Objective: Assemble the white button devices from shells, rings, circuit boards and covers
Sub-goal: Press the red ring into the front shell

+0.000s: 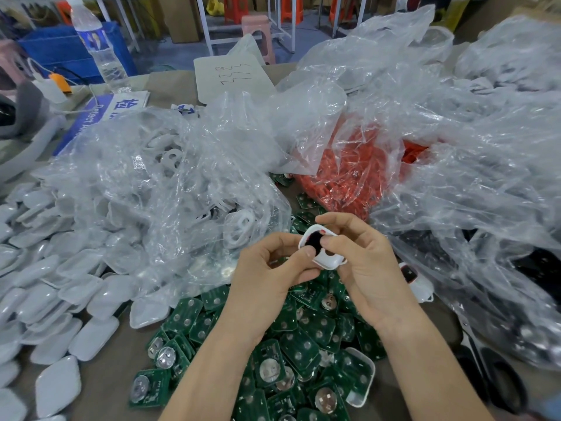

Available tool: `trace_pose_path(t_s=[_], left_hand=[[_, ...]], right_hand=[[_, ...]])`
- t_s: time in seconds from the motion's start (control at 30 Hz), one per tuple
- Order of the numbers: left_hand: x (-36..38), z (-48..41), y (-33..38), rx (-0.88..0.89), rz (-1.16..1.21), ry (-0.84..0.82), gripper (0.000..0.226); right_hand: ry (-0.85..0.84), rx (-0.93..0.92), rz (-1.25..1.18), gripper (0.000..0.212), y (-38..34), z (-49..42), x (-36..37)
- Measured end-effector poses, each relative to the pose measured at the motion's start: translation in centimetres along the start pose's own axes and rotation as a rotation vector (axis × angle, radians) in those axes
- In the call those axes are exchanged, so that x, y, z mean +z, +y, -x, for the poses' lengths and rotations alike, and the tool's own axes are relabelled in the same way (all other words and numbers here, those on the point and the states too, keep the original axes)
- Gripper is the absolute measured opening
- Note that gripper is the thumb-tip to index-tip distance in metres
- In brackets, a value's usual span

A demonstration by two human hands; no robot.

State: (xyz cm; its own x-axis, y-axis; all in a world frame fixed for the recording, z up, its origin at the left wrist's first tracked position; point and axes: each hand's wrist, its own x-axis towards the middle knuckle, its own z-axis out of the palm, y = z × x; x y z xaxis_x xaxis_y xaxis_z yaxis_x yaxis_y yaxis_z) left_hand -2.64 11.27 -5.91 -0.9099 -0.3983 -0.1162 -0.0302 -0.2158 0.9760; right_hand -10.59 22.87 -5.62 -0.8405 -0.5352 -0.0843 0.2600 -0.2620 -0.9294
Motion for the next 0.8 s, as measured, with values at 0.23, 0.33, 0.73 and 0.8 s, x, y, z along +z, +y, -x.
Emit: trace_pose_path(t_s=[0.23, 0.33, 0.73, 0.8], left_hand=[[-0.1, -0.15, -0.13, 0.069, -0.069, 0.021, 0.011], [-0.06, -0.19, -0.26, 0.092, -0.104, 0.024, 0.01], [0.03, -0.18, -0.32, 0.105, -0.089, -0.013, 0.029], [0.1, -0.21, -0.37, 0.115, -0.108, -0.002, 0.028]], right_hand=[[-0.026, 0.004, 0.023, 0.024, 0.01, 0.02, 0.0], [-0.017, -0.009, 0.019, 0.025, 0.01, -0.01, 0.0], [-0.008, 0.0, -0.07, 0.027, -0.04, -0.03, 0.11], [-0.011, 0.005, -0.085, 0.027, -0.06, -0.02, 0.1]])
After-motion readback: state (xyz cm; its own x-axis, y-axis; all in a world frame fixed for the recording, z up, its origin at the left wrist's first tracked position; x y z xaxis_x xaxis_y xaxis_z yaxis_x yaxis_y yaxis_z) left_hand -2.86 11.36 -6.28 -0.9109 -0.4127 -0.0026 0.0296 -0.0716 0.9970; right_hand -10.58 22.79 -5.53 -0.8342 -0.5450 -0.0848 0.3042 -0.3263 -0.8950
